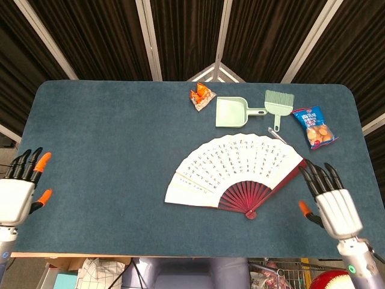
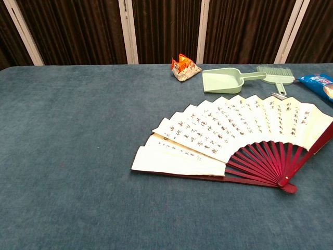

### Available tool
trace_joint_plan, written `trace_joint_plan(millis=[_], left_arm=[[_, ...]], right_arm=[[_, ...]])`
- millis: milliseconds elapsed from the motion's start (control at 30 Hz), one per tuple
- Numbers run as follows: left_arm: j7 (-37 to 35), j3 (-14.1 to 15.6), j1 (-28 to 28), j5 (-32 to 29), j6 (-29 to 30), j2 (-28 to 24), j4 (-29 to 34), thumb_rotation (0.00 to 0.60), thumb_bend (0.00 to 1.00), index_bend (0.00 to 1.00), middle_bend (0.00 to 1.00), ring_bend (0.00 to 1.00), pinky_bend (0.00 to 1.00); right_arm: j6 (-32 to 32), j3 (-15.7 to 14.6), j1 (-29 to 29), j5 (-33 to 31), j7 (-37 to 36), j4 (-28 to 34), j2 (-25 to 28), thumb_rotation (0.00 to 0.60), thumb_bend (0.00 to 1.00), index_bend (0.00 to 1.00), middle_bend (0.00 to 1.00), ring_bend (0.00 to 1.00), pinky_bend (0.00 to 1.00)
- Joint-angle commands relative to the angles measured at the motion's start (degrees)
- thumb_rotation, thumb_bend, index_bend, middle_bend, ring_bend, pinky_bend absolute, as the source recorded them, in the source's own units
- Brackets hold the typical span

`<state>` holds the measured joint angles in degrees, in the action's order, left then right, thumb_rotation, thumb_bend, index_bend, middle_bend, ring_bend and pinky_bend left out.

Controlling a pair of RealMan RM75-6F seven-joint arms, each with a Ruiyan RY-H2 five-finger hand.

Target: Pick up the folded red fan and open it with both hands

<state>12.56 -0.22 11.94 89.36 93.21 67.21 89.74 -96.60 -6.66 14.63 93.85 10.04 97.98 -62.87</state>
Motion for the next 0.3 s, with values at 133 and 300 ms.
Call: trace_joint_plan(millis=[133,300], left_arm=[[-5.6,-0.2,-2.6,-1.1,1.2,1.5,-5.8,0.600,0.37,0.11,0.01,0.00,0.13],[-6.2,-0.4,-2.6,-1.1,0.4,1.3,-6.4,0.600,0.37,0.11,0.01,0.00,0.13]], right_arm=[[-5.8,-0.4,-6.6,0.8,0.9,-4.2,-2.5,0.600,0.34,0.06,0.05,0.14,0.09],[-7.2,0.6,-8.2,0.6,0.1,-6.3,-2.9,0.600,0.34,0.06,0.05,0.14,0.09]])
